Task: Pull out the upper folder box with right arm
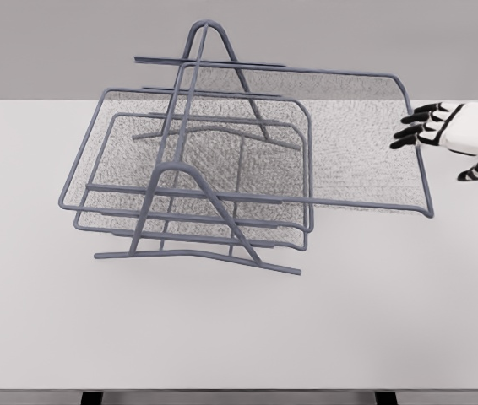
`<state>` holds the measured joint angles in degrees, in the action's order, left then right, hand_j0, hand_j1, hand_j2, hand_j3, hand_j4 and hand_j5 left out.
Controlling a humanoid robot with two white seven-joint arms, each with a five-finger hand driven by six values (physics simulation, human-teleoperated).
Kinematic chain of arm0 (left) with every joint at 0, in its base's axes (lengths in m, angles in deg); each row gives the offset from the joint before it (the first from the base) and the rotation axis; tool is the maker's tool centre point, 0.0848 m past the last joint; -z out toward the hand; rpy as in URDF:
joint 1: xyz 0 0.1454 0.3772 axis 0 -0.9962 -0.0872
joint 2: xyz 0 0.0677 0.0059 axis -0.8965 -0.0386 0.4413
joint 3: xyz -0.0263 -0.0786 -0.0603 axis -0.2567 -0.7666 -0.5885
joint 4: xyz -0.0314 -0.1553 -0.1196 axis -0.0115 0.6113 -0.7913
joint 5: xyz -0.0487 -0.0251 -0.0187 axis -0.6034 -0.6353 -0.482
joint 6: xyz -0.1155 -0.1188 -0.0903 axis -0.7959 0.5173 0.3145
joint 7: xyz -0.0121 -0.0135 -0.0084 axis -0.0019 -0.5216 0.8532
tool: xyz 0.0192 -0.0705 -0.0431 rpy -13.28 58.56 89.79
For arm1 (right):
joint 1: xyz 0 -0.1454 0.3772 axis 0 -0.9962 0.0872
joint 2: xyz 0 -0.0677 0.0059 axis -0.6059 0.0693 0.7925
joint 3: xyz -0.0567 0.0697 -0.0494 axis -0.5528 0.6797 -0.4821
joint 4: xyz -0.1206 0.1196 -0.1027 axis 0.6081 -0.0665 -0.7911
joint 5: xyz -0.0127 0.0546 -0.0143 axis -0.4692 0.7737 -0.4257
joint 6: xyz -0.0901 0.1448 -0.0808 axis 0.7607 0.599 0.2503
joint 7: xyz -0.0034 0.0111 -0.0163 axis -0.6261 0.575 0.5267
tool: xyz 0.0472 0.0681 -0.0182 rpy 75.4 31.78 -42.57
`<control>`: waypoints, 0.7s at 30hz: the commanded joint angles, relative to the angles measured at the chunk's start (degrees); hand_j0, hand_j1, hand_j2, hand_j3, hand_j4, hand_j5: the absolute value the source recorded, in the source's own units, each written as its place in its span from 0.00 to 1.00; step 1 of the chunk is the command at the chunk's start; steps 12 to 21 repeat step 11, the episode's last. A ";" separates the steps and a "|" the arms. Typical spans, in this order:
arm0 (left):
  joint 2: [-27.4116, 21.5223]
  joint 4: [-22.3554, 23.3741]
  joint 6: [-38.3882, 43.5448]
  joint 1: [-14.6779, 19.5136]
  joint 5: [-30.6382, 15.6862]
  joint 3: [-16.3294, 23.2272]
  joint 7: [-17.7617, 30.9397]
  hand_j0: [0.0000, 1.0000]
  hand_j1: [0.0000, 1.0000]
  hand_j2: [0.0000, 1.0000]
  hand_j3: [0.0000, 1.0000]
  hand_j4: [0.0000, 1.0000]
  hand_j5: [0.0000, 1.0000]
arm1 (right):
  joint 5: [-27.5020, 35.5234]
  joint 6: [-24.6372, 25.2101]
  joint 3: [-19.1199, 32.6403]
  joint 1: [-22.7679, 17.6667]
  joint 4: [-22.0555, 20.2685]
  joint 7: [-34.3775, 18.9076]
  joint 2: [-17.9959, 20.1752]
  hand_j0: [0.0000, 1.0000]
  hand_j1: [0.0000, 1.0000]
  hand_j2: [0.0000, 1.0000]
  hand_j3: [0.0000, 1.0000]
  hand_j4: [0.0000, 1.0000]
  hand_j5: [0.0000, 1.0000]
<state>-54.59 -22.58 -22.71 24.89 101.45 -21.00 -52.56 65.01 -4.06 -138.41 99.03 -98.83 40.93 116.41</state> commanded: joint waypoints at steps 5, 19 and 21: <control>0.00 -0.02 0.00 0.00 -0.02 0.01 0.01 1.00 1.00 1.00 1.00 1.00 1.00 | 1.28 0.02 1.53 0.00 -0.22 0.03 0.77 1.00 1.00 1.00 1.00 1.00 1.00; 0.00 -0.02 0.00 0.00 -0.02 -0.08 0.01 1.00 1.00 1.00 1.00 1.00 1.00 | 1.28 0.02 2.49 -0.26 -0.31 0.03 0.77 1.00 1.00 1.00 1.00 1.00 1.00; 0.00 -0.02 0.00 0.00 -0.02 -0.08 0.01 1.00 1.00 1.00 1.00 1.00 1.00 | 1.28 0.02 2.49 -0.26 -0.31 0.03 0.77 1.00 1.00 1.00 1.00 1.00 1.00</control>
